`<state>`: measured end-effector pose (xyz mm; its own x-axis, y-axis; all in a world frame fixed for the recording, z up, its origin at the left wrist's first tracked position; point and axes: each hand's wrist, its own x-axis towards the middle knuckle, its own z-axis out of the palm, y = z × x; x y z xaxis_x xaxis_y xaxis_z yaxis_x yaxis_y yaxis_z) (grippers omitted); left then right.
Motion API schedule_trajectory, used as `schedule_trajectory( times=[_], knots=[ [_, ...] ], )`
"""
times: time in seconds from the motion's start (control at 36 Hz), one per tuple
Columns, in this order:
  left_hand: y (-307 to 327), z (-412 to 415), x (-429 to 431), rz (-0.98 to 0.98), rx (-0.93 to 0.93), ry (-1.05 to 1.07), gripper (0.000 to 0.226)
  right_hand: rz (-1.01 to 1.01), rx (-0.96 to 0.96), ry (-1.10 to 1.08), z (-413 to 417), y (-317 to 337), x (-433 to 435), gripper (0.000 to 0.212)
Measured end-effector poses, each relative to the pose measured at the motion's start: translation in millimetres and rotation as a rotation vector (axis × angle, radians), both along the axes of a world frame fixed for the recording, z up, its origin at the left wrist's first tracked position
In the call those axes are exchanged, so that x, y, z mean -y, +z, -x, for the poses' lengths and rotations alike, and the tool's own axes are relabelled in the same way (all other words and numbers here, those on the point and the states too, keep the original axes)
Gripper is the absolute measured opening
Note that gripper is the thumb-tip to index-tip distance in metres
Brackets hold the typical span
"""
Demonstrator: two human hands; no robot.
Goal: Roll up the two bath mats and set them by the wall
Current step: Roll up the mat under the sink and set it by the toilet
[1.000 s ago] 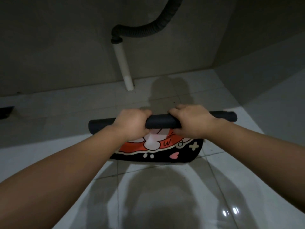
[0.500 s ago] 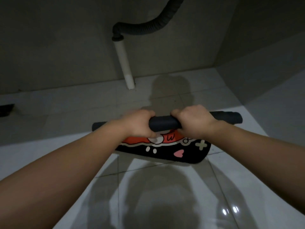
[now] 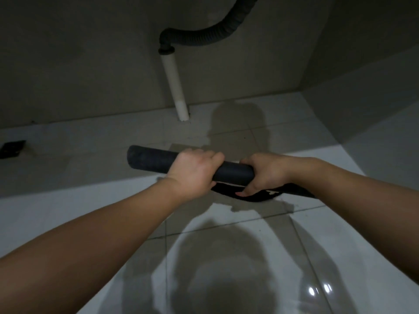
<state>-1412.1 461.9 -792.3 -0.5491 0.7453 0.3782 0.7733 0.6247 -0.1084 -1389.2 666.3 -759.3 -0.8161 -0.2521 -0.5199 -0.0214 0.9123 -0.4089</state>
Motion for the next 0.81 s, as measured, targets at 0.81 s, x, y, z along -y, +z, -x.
schedule_trajectory(
  times=[0.81],
  knots=[
    [-2,6,0,0.045,0.169,0.083,0.040,-0.232,-0.532,0.139,-4,-15,-3,0.036]
  ],
)
